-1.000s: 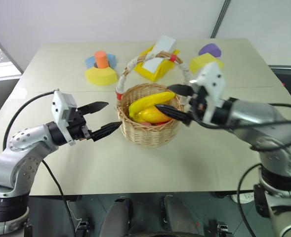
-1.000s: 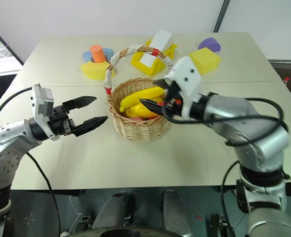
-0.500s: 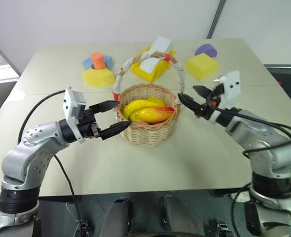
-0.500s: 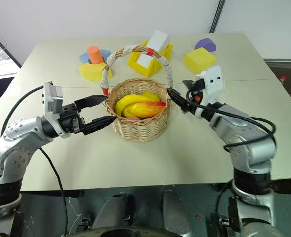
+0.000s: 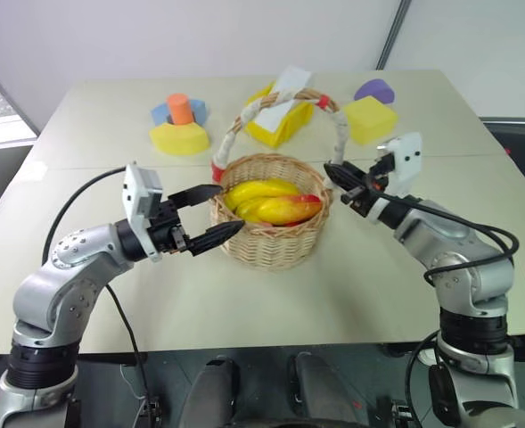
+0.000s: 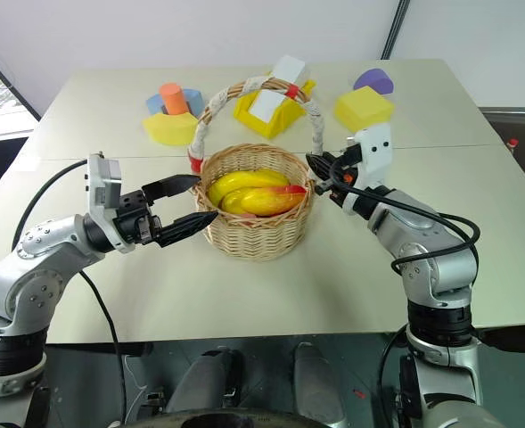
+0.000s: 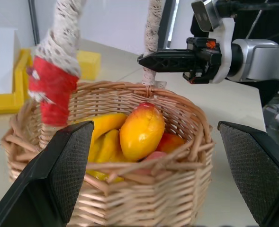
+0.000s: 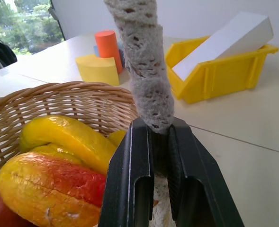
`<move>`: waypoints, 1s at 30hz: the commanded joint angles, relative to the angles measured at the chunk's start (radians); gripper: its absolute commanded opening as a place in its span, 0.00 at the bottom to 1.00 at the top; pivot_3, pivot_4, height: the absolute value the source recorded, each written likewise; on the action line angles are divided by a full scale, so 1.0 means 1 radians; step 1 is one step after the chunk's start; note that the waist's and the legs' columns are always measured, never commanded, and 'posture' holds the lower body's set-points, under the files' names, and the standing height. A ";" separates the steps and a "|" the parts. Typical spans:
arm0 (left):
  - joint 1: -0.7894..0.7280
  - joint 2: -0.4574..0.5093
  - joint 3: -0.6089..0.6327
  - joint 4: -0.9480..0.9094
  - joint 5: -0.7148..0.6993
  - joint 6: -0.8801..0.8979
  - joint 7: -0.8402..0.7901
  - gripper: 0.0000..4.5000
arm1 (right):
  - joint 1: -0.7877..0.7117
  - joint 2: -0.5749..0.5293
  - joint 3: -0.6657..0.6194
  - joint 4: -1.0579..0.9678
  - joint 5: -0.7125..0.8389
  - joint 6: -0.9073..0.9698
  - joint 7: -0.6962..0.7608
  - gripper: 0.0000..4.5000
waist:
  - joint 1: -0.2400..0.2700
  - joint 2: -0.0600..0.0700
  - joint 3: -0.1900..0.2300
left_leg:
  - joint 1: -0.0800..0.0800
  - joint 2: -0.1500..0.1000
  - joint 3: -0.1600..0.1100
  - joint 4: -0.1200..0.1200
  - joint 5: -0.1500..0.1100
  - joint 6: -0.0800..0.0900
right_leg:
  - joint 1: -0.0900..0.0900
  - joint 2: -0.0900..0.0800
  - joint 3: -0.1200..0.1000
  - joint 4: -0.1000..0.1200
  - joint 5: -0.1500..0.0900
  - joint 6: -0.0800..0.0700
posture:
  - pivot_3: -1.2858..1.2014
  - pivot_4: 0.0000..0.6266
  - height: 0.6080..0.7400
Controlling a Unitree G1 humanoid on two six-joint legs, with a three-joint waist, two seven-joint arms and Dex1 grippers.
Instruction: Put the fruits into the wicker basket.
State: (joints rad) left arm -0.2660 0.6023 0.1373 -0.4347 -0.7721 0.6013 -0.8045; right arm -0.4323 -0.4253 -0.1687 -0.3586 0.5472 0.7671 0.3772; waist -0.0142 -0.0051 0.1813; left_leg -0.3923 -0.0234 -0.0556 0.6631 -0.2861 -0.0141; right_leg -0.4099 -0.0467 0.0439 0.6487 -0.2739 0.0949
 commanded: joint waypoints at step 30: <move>-0.043 -0.008 0.001 0.066 0.045 -0.048 -0.017 1.00 | 0.168 -0.293 -0.438 0.248 -0.179 -0.330 -0.085 0.97 | 0.005 0.002 0.000 | 0.000 0.000 0.003 0.000 0.000 0.001 | 0.000 0.002 0.003 0.000 0.000 0.000 | 0.52 0.24 1.00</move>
State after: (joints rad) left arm -0.3137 0.5837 0.1010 -0.3737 -0.7322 0.5740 -0.8248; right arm -0.2812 -0.6845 -0.5414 -0.0272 0.3401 0.4383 0.2490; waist -0.0089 -0.0028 0.1816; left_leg -0.3918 -0.0234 -0.0524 0.6632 -0.2865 -0.0131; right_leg -0.4093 -0.0451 0.0471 0.6489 -0.2739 0.0952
